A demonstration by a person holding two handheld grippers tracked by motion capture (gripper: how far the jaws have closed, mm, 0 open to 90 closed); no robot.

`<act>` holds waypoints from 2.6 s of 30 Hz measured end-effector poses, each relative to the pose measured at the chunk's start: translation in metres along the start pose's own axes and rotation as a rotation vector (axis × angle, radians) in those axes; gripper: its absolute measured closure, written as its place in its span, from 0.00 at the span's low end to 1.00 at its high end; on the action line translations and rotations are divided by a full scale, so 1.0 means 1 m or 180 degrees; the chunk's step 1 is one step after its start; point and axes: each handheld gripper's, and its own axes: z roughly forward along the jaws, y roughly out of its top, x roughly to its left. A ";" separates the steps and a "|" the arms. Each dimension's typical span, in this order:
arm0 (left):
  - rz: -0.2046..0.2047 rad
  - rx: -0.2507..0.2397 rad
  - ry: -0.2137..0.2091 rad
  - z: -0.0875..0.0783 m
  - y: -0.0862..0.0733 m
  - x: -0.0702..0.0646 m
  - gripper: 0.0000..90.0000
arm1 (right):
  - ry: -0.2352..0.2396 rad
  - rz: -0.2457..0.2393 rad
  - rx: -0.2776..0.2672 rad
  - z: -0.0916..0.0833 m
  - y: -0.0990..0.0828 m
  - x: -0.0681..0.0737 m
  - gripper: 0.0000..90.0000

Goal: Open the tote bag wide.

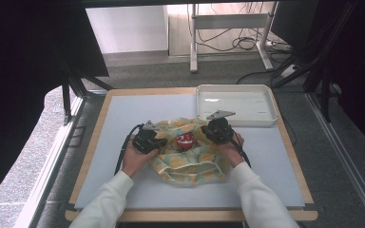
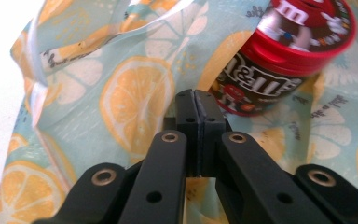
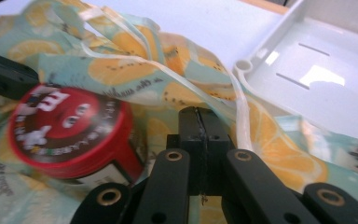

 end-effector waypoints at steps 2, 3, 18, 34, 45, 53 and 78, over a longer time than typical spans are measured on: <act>-0.0008 0.0003 0.0007 0.001 0.000 0.001 1.00 | -0.0021 0.0031 0.0025 0.004 -0.002 -0.003 0.99; -0.0005 0.0013 0.0039 0.003 0.000 0.003 1.00 | -0.0034 0.0042 0.0035 0.005 -0.002 -0.004 0.99; -0.0162 0.0128 0.0075 0.018 -0.010 0.022 1.00 | -0.0114 0.0037 0.0349 0.030 -0.022 -0.008 0.99; -0.0153 0.0055 0.0012 0.017 -0.011 0.018 1.00 | 0.0038 0.0174 0.0332 0.027 -0.027 -0.015 0.99; -0.0076 -0.0304 -0.0181 -0.015 -0.007 0.005 1.00 | 0.0245 0.0070 -0.0119 -0.016 -0.014 -0.007 0.99; 0.0014 -0.0369 -0.0294 -0.038 -0.009 -0.005 1.00 | 0.0371 0.0033 -0.0225 -0.034 -0.012 -0.004 0.99; 0.0117 -0.0475 -0.0256 -0.058 -0.020 -0.012 0.70 | 0.0591 -0.0088 -0.0220 -0.051 -0.018 0.012 0.72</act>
